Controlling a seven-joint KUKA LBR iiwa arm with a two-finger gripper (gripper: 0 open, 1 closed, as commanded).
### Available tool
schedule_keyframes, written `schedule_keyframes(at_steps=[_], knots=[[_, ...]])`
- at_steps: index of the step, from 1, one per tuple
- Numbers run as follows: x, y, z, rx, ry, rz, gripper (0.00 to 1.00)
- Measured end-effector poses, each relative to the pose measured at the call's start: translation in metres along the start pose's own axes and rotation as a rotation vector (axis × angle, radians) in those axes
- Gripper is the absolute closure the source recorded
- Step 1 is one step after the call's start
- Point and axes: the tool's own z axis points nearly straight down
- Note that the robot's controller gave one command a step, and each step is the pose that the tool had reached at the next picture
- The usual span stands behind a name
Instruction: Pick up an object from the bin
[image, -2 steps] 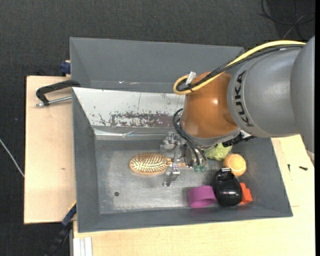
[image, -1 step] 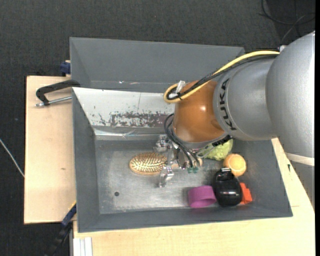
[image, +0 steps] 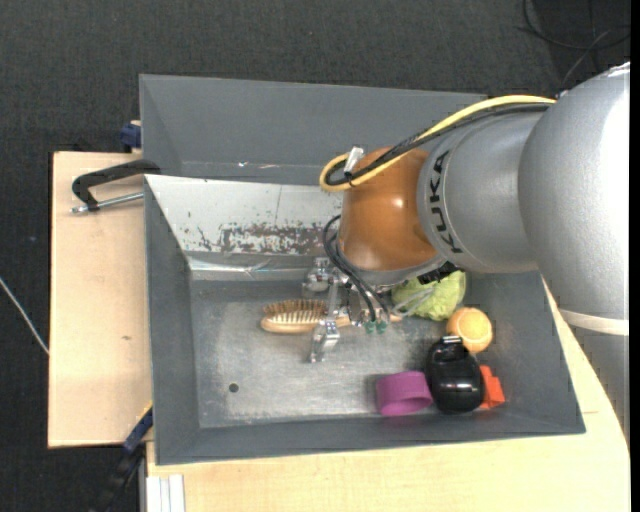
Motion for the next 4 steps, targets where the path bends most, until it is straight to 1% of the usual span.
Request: schedule_keyframes(at_steps=[1,2,4], knots=[[0.011,-0.002,0.0,0.0,0.016,-0.034,0.0],[-0.001,0.001,-0.001,0.0,0.013,0.0,1.0],[-0.001,0.001,-0.004,0.0,0.016,0.0,1.0]])
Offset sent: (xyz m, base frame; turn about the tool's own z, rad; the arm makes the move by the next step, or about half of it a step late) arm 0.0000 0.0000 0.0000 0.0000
